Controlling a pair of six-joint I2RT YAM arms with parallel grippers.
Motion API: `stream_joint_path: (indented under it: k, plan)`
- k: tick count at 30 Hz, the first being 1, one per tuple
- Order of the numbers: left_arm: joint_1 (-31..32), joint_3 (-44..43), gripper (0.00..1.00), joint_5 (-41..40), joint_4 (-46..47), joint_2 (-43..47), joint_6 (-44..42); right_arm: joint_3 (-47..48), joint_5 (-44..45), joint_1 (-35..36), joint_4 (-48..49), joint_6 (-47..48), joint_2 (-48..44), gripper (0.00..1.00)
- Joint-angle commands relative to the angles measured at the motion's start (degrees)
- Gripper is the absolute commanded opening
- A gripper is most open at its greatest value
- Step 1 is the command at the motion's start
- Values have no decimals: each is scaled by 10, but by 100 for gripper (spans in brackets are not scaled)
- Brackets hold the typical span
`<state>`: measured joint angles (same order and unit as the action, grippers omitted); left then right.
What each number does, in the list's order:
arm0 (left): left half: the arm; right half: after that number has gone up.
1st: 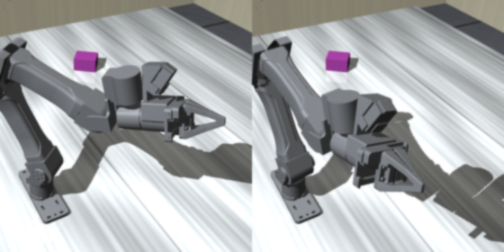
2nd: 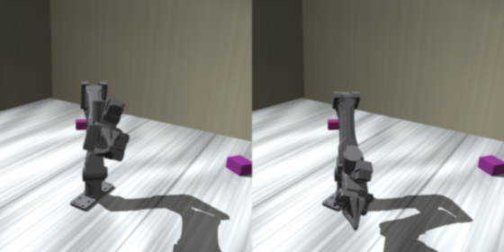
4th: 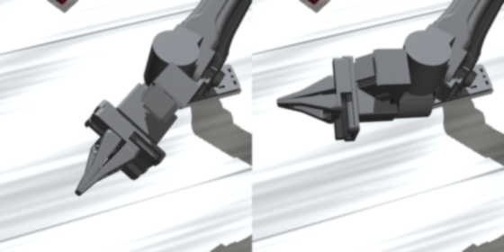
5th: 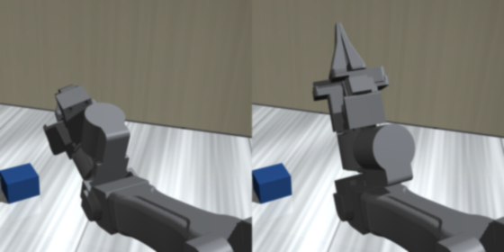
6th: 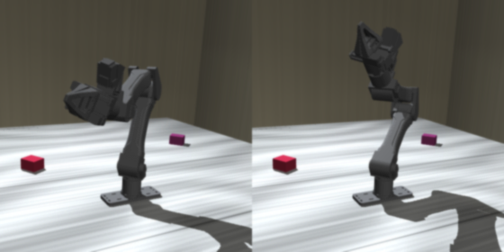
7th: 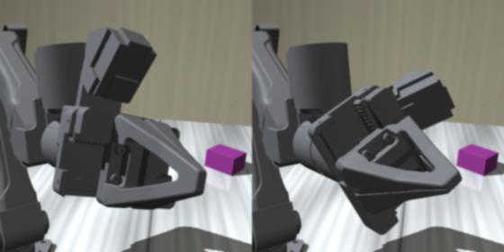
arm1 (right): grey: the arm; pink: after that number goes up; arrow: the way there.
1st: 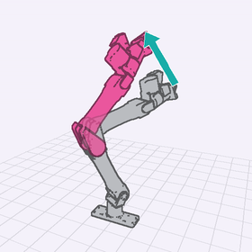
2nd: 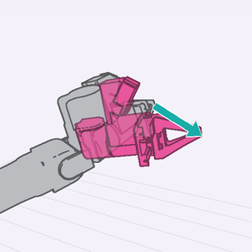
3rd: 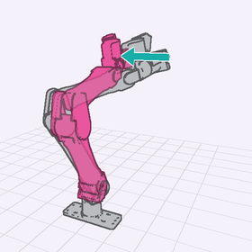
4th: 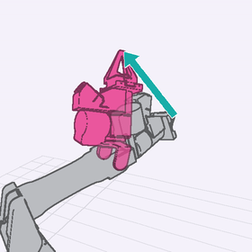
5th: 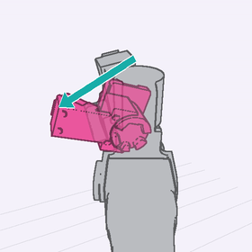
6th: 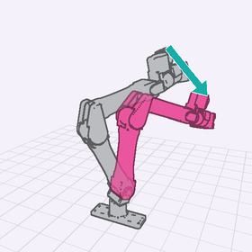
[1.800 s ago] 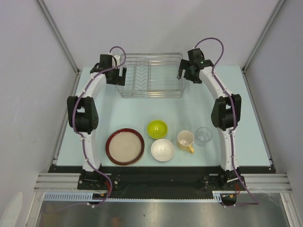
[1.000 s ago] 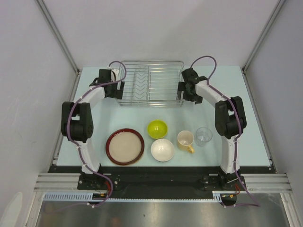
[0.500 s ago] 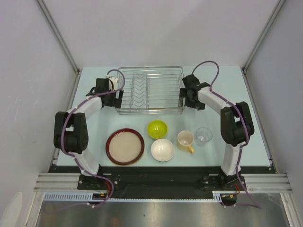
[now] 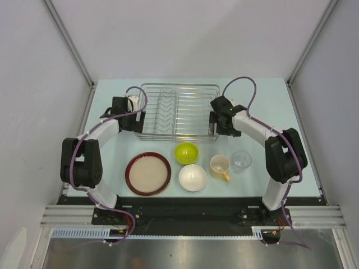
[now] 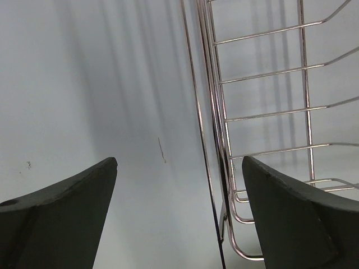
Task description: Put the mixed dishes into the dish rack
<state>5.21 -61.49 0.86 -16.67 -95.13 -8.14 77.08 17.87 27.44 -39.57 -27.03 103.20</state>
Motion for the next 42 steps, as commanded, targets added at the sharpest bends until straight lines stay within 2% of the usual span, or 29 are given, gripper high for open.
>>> stream_joint_path:
  k: [1,7,12,15,19,20,23,24,27,34,39,42]
  plan:
    - [0,-7,99,17,-22,27,-11,-4,6,-16,10,0,-34,100]
    - [0,-64,100,29,-68,66,-5,18,-58,-74,55,16,-53,100]
    - [-1,-127,100,49,-123,100,-5,68,-39,-51,45,42,-86,100]
    - [0,-147,100,58,-151,121,-7,90,-14,1,19,46,-115,100]
    - [-1,-137,100,54,-163,153,-14,70,-29,61,-7,15,-160,99]
    - [0,-129,100,52,-167,158,-16,64,-31,99,-9,9,-171,97]
    - [-1,-110,100,52,-174,173,-21,48,-28,162,-13,-1,-167,95]
    - [-2,-108,100,52,-177,176,-21,42,-18,209,-11,7,-164,94]
    - [-2,-96,100,52,-180,187,-21,35,10,288,12,31,-130,90]
    - [-17,-99,100,63,-191,200,-27,40,47,356,54,101,-49,85]
    - [-35,-100,100,73,-195,201,-27,42,72,366,49,114,-11,82]
    - [-40,-99,100,76,-195,201,-24,42,77,366,52,119,7,76]
